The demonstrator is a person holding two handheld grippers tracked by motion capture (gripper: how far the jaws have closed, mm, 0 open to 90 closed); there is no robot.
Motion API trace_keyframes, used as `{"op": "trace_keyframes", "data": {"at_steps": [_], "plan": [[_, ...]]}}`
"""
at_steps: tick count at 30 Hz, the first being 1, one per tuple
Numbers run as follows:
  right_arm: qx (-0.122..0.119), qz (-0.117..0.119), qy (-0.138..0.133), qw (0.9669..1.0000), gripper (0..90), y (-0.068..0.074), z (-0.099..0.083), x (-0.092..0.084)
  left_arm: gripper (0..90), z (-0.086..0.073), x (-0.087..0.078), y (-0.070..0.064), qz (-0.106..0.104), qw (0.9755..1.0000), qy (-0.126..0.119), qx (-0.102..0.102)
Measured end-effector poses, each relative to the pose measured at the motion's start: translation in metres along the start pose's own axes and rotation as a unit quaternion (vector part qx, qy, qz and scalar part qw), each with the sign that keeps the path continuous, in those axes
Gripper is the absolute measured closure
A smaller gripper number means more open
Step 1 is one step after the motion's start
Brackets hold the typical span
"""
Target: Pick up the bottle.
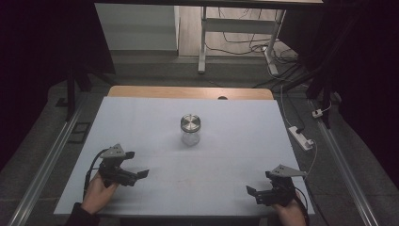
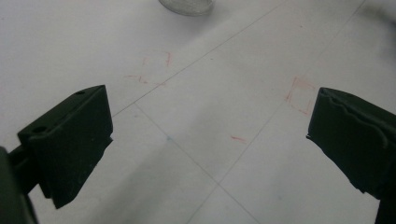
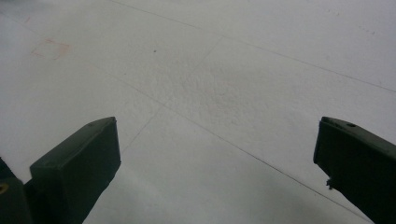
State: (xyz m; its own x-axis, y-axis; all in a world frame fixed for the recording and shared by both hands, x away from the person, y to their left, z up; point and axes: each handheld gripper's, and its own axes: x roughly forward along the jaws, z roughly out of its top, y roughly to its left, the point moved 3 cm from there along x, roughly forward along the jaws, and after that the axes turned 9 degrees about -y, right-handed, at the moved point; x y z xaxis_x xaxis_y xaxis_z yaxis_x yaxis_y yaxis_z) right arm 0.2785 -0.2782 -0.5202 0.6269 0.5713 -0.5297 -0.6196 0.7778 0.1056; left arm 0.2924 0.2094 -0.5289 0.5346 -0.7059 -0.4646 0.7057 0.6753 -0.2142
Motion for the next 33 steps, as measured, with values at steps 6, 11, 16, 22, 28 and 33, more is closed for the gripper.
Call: {"op": "trace_keyframes", "data": {"at_steps": [6, 11, 16, 22, 28, 33], "plan": [[-0.001, 0.002, 0.001, 1.0000, 0.7, 0.000, 0.000, 0.000, 0.2, 0.008, 0.012, 0.002, 0.000, 0.9999, 0.008, 0.009], [0.000, 0.003, 0.000, 1.0000, 0.7, 0.000, 0.000, 0.000, 0.1, 0.017, 0.023, 0.005, 0.003, 0.9999, 0.007, 0.008], [0.000, 0.003, 0.000, 1.0000, 0.7, 0.000, 0.000, 0.000, 0.1, 0.025, 0.034, 0.008, 0.001, 1.0000, 0.003, 0.001], [-0.002, 0.004, 0.001, 1.0000, 0.9, 0.000, 0.000, 0.000, 0.1, 0.034, 0.048, 0.011, -0.009, 0.9999, 0.004, 0.006], [-0.001, 0.004, 0.001, 1.0000, 0.9, 0.001, 0.000, 0.000, 0.0, 0.042, 0.063, 0.011, -0.021, 0.9995, 0.006, 0.022], [-0.002, 0.005, 0.001, 1.0000, 0.9, 0.000, 0.000, 0.001, 0.0, 0.047, 0.078, 0.012, -0.015, 0.9989, 0.011, 0.042]]}}
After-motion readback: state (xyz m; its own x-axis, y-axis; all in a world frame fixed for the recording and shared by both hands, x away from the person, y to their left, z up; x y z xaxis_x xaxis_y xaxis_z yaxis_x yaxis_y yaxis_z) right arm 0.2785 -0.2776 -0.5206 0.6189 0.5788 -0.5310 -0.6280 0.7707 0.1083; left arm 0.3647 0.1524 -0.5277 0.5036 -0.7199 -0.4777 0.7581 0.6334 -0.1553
